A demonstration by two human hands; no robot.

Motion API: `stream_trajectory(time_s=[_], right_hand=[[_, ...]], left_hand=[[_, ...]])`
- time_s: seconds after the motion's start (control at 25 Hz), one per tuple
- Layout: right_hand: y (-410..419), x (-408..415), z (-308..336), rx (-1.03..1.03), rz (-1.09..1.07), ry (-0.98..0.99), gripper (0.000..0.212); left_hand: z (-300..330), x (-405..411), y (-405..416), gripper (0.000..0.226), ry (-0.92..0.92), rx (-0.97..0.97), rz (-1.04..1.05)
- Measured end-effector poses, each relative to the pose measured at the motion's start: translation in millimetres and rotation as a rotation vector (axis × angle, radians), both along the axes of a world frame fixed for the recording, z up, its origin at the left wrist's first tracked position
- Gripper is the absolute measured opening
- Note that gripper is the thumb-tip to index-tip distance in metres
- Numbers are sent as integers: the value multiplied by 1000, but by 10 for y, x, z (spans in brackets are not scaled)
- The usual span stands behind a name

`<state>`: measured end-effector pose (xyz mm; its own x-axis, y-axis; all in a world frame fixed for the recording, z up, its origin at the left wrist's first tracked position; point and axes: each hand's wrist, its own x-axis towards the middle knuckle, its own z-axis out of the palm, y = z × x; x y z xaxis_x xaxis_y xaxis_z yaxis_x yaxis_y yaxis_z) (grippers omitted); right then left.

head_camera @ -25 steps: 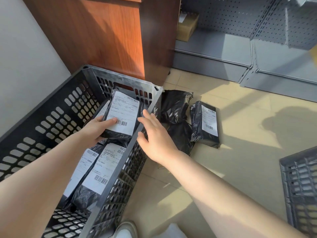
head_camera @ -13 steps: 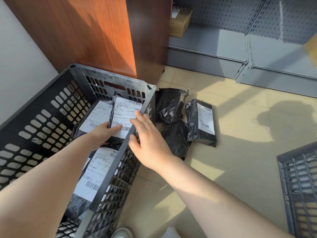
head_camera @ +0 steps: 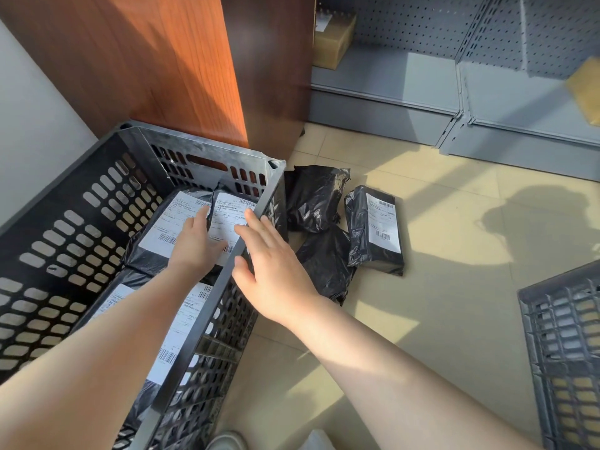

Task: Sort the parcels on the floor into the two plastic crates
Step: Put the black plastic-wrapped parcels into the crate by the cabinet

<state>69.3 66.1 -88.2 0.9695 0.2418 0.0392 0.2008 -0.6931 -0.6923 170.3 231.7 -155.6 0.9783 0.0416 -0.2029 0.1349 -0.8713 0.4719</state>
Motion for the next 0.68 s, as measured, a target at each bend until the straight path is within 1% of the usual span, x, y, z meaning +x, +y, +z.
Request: stream_trajectory(time_s=[0.08,0.16,0.24,0.32,0.4,0.48,0.56,0.68], right_hand=[[-2,-3,-4,4,4,0,53],[-8,-2,3,6,6,3,54],[-1,6,5,12,1,-1,54],[10,6,0,14,-3,-5,53],[7,6,-1,11,2,-1,53],[-25,17,8,-1,18,7,54],[-64,28,33,-24,44,23,56],[-124,25,83,2,54,72,58]], left_hand=[[-3,26,-14,67,-27,40,-99],[-5,63,-3,59,20,78,-177],[-29,110,5,56,81,169,-223],[-32,111,-68,53,130,273,-223],[9,84,-182,50,173,345,-163],[18,123,-238,51,158,396,-153],[-32,176,-211,50,137,427,-186],[1,163,-197,50,170,425,-184]])
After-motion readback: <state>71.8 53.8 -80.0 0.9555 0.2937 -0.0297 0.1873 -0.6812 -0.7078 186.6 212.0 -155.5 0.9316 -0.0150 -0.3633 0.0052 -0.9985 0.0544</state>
